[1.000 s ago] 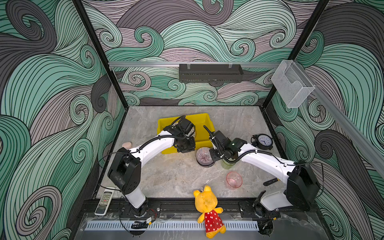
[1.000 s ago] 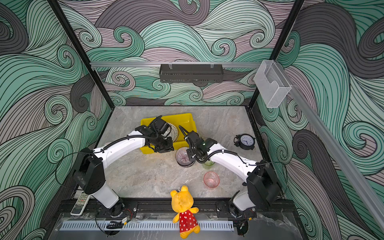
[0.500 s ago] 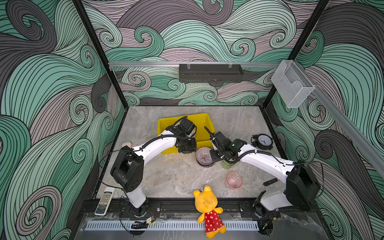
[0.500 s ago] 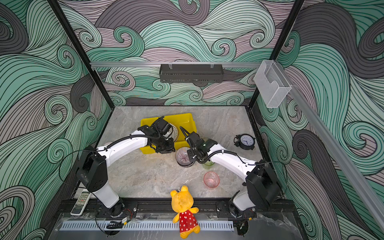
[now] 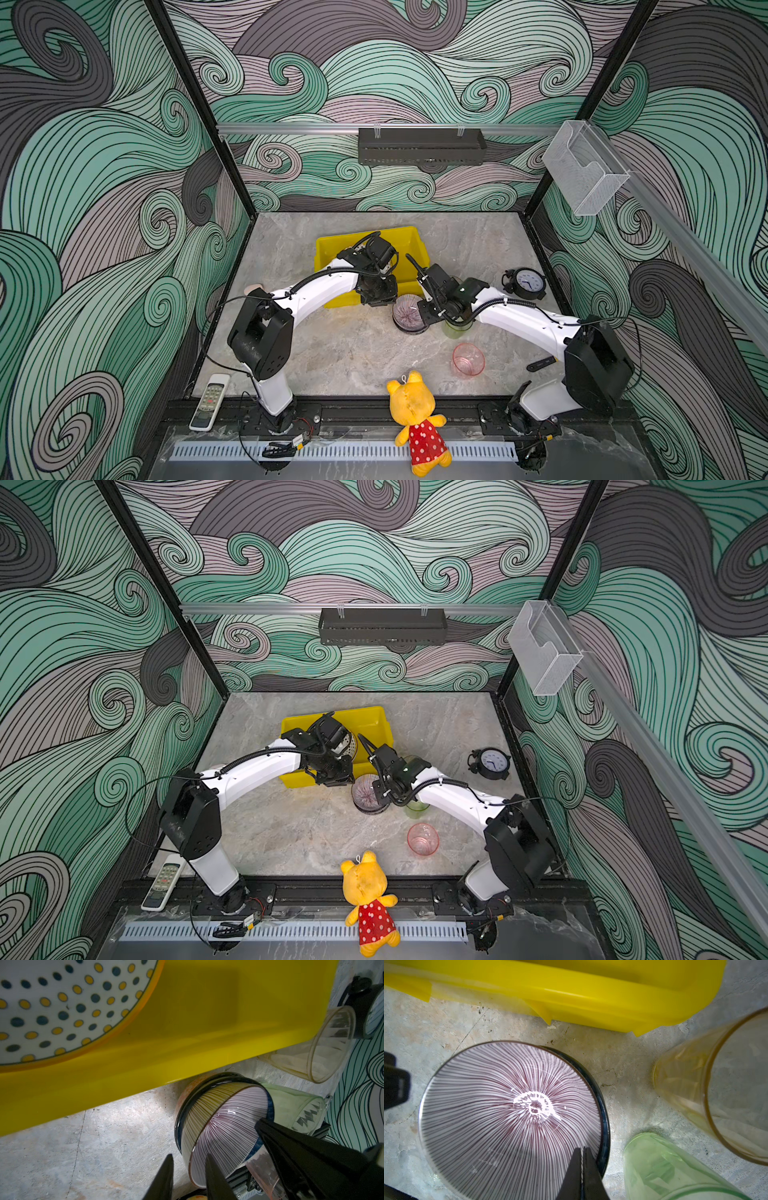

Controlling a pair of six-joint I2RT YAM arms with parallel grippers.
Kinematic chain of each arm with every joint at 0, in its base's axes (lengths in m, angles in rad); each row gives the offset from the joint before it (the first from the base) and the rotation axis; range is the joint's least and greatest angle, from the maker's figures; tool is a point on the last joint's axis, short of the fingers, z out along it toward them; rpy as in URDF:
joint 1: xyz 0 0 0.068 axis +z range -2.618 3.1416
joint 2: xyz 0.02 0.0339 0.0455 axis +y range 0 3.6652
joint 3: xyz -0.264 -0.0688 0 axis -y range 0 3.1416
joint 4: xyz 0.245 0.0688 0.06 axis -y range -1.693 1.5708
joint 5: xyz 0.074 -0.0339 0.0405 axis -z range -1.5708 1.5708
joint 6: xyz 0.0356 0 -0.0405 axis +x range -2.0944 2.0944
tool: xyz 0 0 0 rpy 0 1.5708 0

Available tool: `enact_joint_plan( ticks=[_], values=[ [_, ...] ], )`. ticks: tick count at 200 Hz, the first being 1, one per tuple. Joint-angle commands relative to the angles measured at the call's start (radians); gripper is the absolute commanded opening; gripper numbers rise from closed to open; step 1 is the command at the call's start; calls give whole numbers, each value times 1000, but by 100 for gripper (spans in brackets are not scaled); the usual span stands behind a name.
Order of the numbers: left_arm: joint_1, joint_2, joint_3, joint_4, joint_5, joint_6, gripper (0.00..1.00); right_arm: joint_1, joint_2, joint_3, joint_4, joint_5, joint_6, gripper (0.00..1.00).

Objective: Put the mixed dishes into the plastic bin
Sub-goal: 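Move the left gripper toward the purple-striped bowl beside the right gripper, then pinch the purple-striped bowl rim with the left gripper and lift it off the blue bowl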

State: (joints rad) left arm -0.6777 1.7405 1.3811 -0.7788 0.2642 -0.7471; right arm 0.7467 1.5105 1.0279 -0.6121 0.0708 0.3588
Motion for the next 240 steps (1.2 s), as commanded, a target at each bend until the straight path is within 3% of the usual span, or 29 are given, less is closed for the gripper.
enact_joint_plan(
  ticks=[1,150,240],
  values=[
    [-14,30,42,-45,15,12,31,-4,6,8,-8,-5,15,8],
    [-37,109,84,-78,1,9,26,-4,15,9,-4,-25,20,7],
    [-39,93,73,-82,-32,-6,12,-3,-16,10,-5,-36,31,8]
  ],
)
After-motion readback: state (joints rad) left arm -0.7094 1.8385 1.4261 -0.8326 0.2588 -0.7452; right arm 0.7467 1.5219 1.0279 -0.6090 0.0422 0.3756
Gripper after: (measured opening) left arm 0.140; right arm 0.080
